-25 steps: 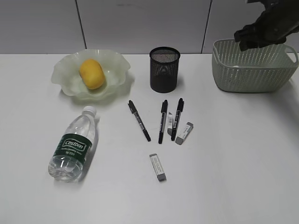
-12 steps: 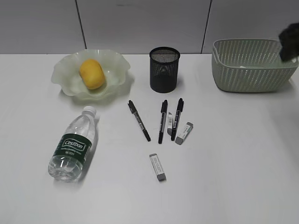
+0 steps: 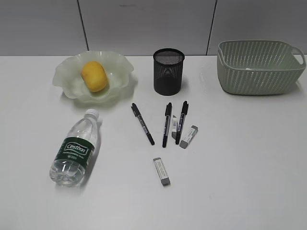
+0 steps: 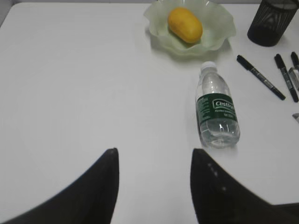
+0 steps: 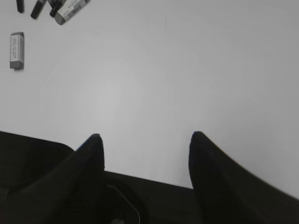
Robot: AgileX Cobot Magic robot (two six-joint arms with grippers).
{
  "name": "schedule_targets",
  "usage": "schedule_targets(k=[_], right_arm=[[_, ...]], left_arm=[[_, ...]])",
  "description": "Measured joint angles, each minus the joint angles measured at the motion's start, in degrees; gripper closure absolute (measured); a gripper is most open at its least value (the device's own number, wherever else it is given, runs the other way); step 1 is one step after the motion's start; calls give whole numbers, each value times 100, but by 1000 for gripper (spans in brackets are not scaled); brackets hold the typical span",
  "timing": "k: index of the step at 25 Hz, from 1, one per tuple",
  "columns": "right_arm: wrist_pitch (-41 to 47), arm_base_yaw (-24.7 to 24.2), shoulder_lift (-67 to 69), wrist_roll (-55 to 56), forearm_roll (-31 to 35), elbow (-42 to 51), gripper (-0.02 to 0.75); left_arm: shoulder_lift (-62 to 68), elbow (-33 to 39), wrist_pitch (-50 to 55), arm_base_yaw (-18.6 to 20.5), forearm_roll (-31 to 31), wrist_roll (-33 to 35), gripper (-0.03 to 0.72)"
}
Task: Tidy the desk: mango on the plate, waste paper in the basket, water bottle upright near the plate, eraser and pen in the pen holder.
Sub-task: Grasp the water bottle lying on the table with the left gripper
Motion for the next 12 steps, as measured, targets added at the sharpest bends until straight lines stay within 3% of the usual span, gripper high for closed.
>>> schedule_targets(k=[6,12], right_arm=[[215,11,-1877,-75,-41,495,285],[273,11,-2858,-101,-41,534,336]], left_arm=[[1275,-74,-190,0,-149,226,298],[3552,-473,-1066,0,-355,396,293]])
